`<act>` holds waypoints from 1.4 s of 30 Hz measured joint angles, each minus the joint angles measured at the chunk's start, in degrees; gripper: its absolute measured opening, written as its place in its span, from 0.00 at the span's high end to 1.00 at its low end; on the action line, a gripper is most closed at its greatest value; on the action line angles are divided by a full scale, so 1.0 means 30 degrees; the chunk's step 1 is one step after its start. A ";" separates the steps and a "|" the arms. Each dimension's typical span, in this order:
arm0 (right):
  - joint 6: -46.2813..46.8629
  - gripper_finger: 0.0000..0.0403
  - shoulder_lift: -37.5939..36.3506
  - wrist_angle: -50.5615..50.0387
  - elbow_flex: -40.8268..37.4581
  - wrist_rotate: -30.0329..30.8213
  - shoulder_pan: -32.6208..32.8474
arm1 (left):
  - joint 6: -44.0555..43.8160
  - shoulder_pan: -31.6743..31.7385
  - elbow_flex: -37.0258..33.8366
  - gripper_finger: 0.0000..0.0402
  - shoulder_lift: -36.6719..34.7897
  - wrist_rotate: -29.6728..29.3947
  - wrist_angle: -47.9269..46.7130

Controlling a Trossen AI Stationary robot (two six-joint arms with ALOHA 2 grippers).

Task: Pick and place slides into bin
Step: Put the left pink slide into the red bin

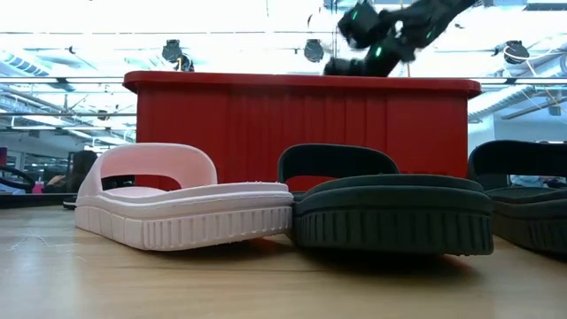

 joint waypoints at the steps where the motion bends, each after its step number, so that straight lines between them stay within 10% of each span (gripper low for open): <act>1: 0.0001 0.58 -0.0592 0.0043 0.0000 -0.0051 0.0194 | -0.0001 0.0000 0.0000 0.76 0.0000 0.0000 0.0000; 18: 0.0510 0.99 -0.7304 0.0024 0.0000 -0.2636 0.7385 | -0.1543 -0.0007 0.0000 0.76 0.0046 0.1474 -0.2601; 34: 0.1630 1.00 -0.7406 -0.0803 0.0000 -0.2578 1.4022 | -0.4776 -0.0022 -0.1875 0.76 0.1443 0.6066 -0.2517; 42: 0.3238 1.00 -0.7406 -0.1120 0.0000 -0.2453 1.5581 | -0.7679 -0.0022 -0.6218 0.76 0.1253 0.8173 0.3491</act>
